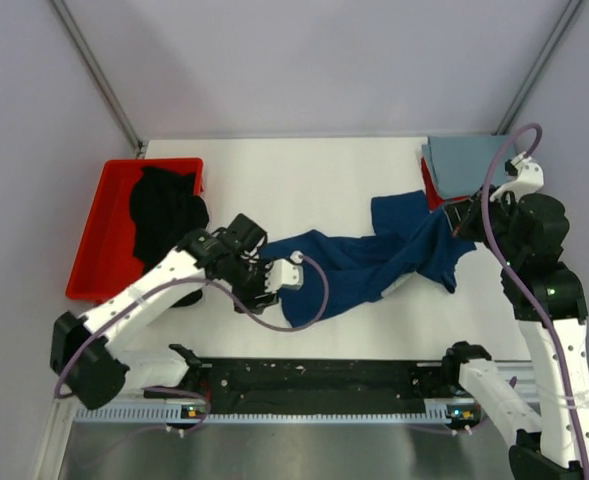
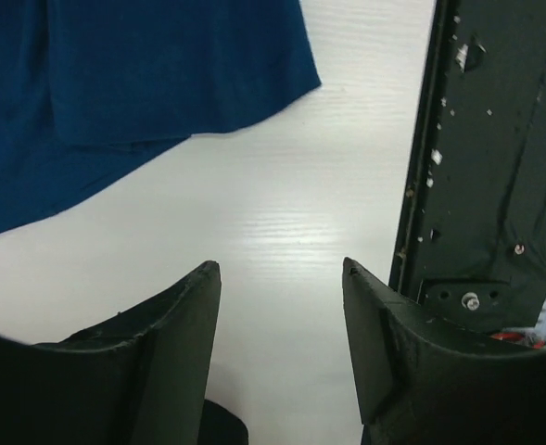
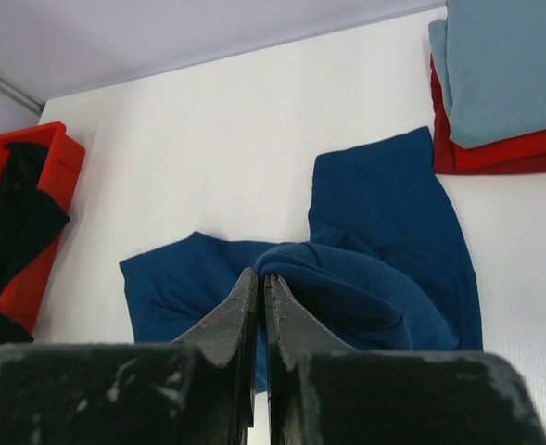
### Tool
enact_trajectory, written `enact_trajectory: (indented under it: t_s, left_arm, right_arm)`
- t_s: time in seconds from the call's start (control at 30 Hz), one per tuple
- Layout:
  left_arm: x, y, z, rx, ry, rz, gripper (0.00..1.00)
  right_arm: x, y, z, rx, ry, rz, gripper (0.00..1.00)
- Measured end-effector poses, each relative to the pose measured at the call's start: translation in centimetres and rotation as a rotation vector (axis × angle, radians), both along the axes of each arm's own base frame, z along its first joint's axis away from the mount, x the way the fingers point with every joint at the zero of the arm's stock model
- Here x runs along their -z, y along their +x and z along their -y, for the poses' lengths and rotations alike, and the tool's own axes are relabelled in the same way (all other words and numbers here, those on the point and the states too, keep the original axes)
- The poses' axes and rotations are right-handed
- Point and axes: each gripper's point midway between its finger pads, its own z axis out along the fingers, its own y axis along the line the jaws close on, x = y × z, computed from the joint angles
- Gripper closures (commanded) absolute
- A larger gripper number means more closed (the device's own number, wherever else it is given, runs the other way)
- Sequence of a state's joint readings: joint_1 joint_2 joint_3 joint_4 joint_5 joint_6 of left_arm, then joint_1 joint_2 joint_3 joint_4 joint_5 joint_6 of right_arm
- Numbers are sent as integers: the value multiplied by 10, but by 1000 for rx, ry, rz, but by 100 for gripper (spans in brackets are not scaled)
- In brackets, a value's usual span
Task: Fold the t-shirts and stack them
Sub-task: Flatten out the tshirt
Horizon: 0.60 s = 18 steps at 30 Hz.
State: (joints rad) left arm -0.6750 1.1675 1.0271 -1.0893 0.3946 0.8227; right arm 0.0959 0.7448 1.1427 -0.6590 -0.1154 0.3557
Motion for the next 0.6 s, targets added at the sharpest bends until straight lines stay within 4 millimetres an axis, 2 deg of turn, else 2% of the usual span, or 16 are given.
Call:
enact_trajectory:
  t_s: [0.17,0.27,0.4,0.47,0.6]
  left_arm:
    - [35,19,33,-65,33,-142,43]
    - [54,13,59,-18,49,-163,43]
    - [63,2,91,52,53,-106,45]
    - [71,12,95,30,79,-71,45]
    - [99,35,90,-28,166,-25,45]
  right_arm:
    - [9,0,-2,-11,1,-20,100]
    - [13,1,-1,-7,-6,-27,100]
    - [20,0,3,7,-20,-37,100]
    - [20,-1,4,12,-24,-36,100]
    - [19,-1,6,23,-34,-31,100]
